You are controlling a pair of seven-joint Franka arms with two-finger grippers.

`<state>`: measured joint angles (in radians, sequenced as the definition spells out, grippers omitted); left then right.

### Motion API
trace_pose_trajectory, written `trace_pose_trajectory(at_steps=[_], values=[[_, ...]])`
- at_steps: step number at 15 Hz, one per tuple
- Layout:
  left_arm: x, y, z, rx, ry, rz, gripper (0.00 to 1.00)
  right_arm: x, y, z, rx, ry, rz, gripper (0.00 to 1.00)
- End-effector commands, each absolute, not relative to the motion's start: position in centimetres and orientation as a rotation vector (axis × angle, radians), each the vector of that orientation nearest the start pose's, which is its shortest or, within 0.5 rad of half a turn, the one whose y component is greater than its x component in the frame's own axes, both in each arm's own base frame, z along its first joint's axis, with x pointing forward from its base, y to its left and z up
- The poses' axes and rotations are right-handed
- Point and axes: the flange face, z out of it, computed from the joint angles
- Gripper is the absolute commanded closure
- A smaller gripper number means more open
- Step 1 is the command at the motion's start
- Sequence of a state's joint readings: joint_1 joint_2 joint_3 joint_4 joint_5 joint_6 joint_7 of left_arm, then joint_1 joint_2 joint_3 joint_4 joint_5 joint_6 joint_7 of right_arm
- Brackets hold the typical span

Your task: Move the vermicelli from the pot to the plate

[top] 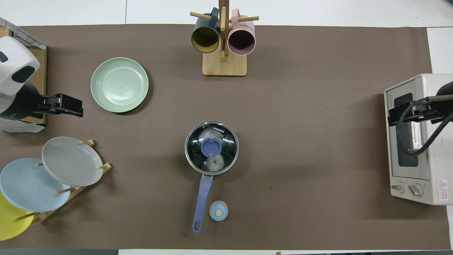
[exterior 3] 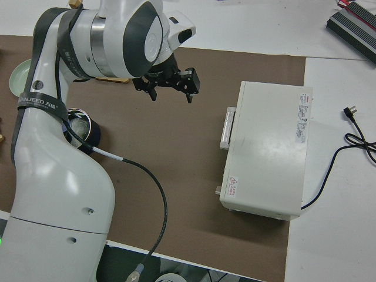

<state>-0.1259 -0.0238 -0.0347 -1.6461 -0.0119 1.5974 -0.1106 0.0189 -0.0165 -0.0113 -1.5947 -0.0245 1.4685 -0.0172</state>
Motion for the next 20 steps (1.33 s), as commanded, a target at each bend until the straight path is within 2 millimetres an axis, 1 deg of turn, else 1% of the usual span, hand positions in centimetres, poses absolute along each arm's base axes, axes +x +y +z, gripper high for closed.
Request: trace_pose_trajectory(at_steps=[1, 4, 8, 10, 11, 13, 14, 15, 16, 17, 18, 19, 20], values=[[53.8, -8.7, 60.3, -3.160, 0.069, 0.043, 0.00, 53.3, 0.0, 61.7, -3.160, -0.059, 0.168, 0.00], [53.8, -8.6, 60.3, -3.161, 0.069, 0.043, 0.00, 53.2, 0.4, 61.7, -3.158, -0.063, 0.172, 0.00], [53.8, -8.7, 60.3, -3.160, 0.071, 0.043, 0.00, 53.3, 0.2, 61.7, -3.159, -0.061, 0.165, 0.00], [53.8, -8.7, 60.3, -3.160, 0.069, 0.043, 0.00, 53.1, 0.9, 61.4, -3.156, -0.093, 0.182, 0.00], [53.8, -8.7, 60.3, -3.160, 0.071, 0.043, 0.00, 53.0, 1.7, 61.4, -3.147, -0.110, 0.177, 0.00], [53.8, -8.7, 60.3, -3.160, 0.071, 0.043, 0.00, 53.3, 5.0, 61.6, -3.115, -0.144, 0.128, 0.00], [53.8, -8.7, 60.3, -3.160, 0.071, 0.043, 0.00, 53.5, 6.1, 61.4, -3.118, -0.130, 0.122, 0.00], [53.8, -8.6, 60.3, -3.161, 0.069, 0.043, 0.00, 53.5, 8.1, 61.4, -3.116, -0.144, 0.109, 0.00], [53.8, -8.7, 60.3, -3.160, 0.069, 0.043, 0.00, 53.8, 10.0, 60.6, -3.118, -0.146, 0.117, 0.00], [53.8, -8.7, 60.3, -3.160, 0.071, 0.043, 0.00, 54.2, 12.5, 60.1, -3.118, -0.131, 0.093, 0.00], [53.8, -8.7, 60.3, -3.160, 0.071, 0.043, 0.00, 54.5, 16.0, 59.3, -3.104, -0.121, 0.077, 0.00], [53.8, -8.7, 60.3, -3.160, 0.071, 0.043, 0.00, 54.8, 19.2, 59.0, -3.079, -0.063, 0.074, 0.00], [53.8, -8.7, 60.3, -3.160, 0.071, 0.043, 0.00, 55.2, 22.8, 57.7, -3.083, 0.004, 0.091, 0.00]])
